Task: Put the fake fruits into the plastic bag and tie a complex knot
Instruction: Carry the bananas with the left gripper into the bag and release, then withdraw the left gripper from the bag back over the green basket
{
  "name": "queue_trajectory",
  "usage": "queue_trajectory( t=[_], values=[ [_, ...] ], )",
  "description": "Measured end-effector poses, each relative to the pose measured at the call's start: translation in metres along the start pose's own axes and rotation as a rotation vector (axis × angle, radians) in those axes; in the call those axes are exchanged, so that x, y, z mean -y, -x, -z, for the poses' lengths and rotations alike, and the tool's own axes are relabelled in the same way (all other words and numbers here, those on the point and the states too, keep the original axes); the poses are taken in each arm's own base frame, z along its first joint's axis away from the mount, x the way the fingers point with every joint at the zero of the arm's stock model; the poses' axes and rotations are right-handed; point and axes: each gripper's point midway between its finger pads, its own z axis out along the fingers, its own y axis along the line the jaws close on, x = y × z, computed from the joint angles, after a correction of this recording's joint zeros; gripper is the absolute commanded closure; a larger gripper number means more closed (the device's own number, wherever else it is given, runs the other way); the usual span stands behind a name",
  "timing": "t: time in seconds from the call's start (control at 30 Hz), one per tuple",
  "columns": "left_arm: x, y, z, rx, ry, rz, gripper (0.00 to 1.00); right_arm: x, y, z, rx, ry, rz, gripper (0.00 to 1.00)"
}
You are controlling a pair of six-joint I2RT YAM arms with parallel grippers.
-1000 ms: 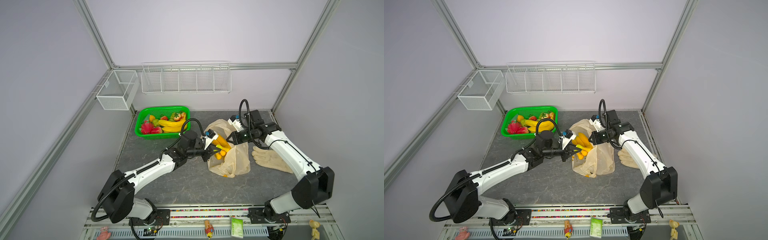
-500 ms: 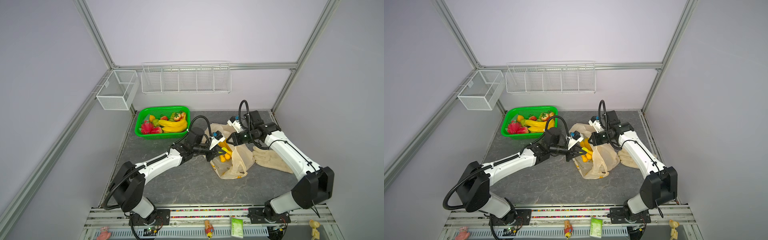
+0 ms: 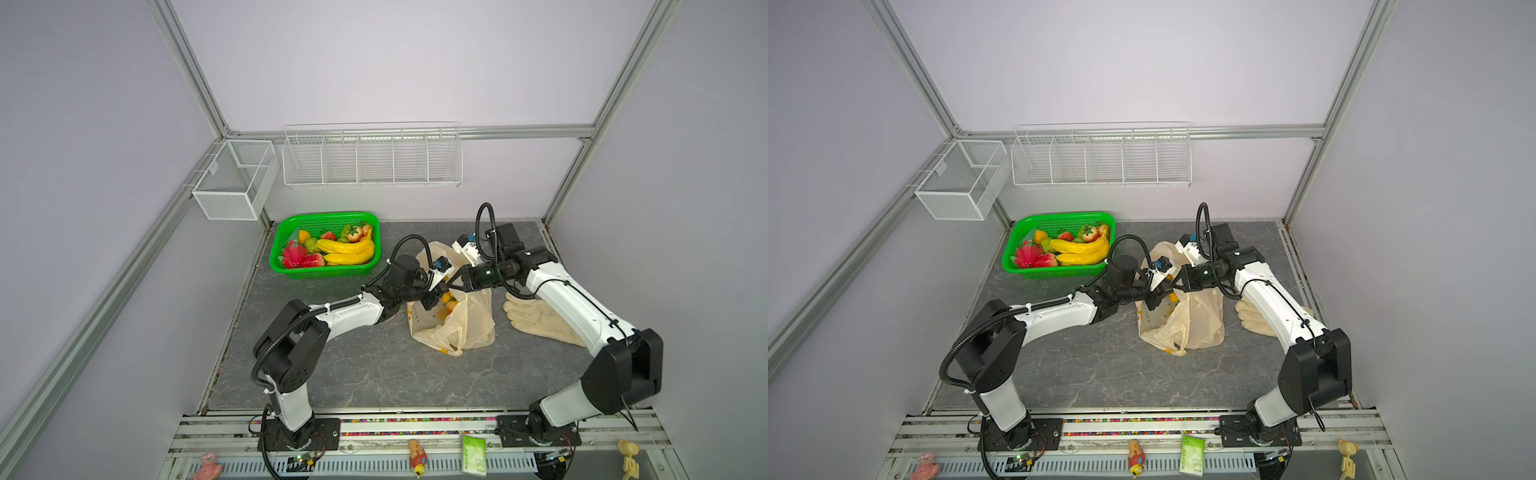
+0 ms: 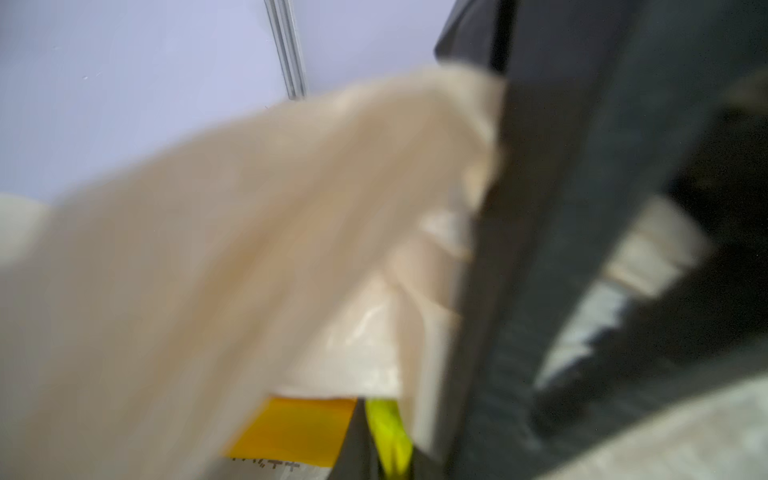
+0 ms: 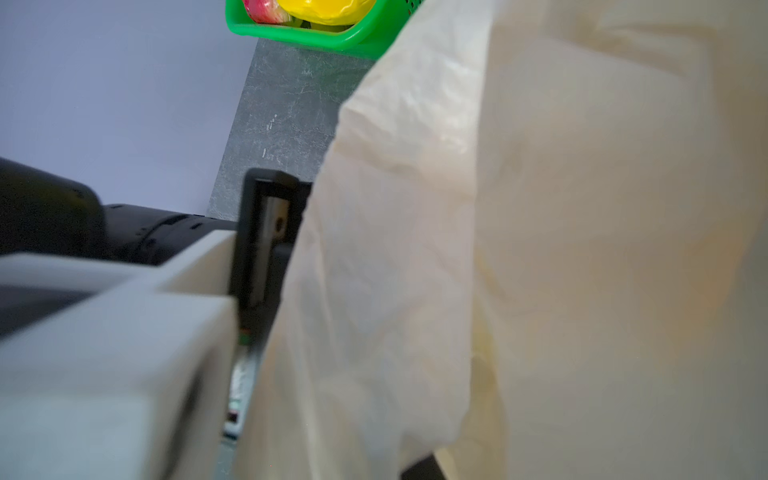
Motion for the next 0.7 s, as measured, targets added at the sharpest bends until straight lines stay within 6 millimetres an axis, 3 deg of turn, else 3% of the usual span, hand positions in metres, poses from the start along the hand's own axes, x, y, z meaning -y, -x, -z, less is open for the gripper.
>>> queue_trajectory(
  t=[0.2,0.47,0.7],
  values=[
    [-0.008,-0.018,-0.018,0.027,0.021,0.041,0.69,0.005,0.007,0.001,0.025,-0.004,-0.022,0.94],
    [-0.004,-0.018,-0.004,0.071,0.038,0.08,0.25,0.021,0.009,0.004,0.041,-0.063,-0.044,0.93],
    [0.006,0.006,0.03,0.11,0.048,0.093,0.17,0.034,0.011,0.006,0.055,-0.12,-0.06,0.94]
  ],
)
